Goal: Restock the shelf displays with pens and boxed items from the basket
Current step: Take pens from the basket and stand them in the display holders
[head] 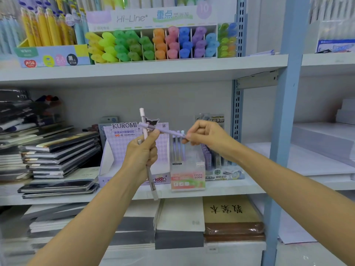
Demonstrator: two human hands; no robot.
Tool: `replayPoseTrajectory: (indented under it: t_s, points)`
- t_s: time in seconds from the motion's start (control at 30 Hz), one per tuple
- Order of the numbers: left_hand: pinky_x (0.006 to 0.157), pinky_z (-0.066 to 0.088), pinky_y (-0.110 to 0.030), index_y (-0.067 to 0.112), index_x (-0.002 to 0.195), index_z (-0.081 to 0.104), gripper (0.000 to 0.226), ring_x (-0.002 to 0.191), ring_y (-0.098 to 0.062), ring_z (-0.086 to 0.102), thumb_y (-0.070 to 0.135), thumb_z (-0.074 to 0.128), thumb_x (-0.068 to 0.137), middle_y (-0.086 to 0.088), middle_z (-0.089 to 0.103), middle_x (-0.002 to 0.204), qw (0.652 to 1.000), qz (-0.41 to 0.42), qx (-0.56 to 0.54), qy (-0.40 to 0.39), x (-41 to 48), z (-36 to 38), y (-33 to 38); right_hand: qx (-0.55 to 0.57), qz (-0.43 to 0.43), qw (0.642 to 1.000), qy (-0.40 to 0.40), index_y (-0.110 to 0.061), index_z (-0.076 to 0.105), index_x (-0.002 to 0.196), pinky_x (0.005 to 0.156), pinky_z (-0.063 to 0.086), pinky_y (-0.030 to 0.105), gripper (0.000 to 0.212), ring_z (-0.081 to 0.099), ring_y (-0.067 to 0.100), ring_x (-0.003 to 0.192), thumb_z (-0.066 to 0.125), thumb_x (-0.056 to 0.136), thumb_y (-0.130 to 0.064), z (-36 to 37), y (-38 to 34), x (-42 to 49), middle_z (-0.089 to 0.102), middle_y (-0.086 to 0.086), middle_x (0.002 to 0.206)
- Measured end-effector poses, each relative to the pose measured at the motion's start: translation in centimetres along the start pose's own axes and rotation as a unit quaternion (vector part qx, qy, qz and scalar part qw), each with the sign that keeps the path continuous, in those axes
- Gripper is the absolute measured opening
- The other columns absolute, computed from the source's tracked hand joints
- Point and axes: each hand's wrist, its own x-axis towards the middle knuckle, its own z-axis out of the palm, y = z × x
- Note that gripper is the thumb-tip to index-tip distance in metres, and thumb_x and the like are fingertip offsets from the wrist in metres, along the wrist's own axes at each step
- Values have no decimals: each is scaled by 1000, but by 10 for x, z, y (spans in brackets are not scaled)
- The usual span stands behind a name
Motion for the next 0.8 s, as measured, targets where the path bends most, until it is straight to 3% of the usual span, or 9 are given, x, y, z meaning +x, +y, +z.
replayPoseTrajectory:
  t_s: [0.07,0.13,0.2,0.3,0.43,0.53,0.63,0.7,0.8]
  points:
    - [34,17,-18,16,86,61,10,37,-6,19,24,66,90,10,25,47,1000,12,-14,10,-2,4,1,-29,8,998,-52,-9,62,95,85,53,19,11,71,14,94,69,88,-13,4,2,-2,76,8,91]
    - [35,16,-18,15,87,65,8,37,-7,18,22,66,90,10,25,46,999,38,15,18,-3,9,2,-64,1,996,-62,-12,66,96,89,52,23,10,70,12,94,70,89,-18,9,3,-1,75,4,91]
    - [35,19,-17,11,90,67,11,36,-7,19,22,68,89,10,27,45,995,67,67,20,-4,12,4,-94,-34,995,-14,-17,70,98,91,52,28,12,67,15,95,68,90,-26,13,-1,2,73,0,95]
    - [35,24,-16,11,84,68,12,36,-7,23,23,71,87,12,32,42,984,101,148,4,-4,19,7,-48,-84,994,57,-19,70,104,90,54,26,16,67,15,97,66,91,-27,19,-14,11,72,0,100]
    - [38,28,-10,17,77,67,13,34,-3,32,20,67,90,16,41,39,962,142,229,-49,-3,29,7,-56,-93,992,58,-12,71,104,89,56,37,19,67,26,95,67,91,-24,25,-26,22,72,11,97]
    - [38,24,-15,14,85,58,16,39,-5,26,26,58,96,14,36,48,964,90,244,-49,3,28,6,-31,-103,991,74,-7,70,101,78,56,25,16,66,15,77,62,94,-19,25,-26,26,69,7,85]
    - [43,19,-21,11,93,50,21,47,-11,21,18,31,92,6,35,57,981,-13,184,-61,9,22,6,30,-102,979,171,5,66,103,65,48,15,21,58,4,63,57,96,-14,14,-19,29,64,3,78]
    - [48,24,-24,8,97,59,34,50,-12,27,12,25,93,3,40,62,980,-12,189,-68,10,17,3,39,-86,971,219,7,64,102,64,47,15,23,57,3,61,56,97,-14,4,-13,30,63,3,78]
    - [51,28,-23,7,104,60,34,55,-12,31,6,27,99,1,42,68,974,12,211,-79,9,11,-4,-11,-54,971,232,7,64,101,71,53,20,22,61,6,63,57,97,-13,-3,1,33,65,8,81]
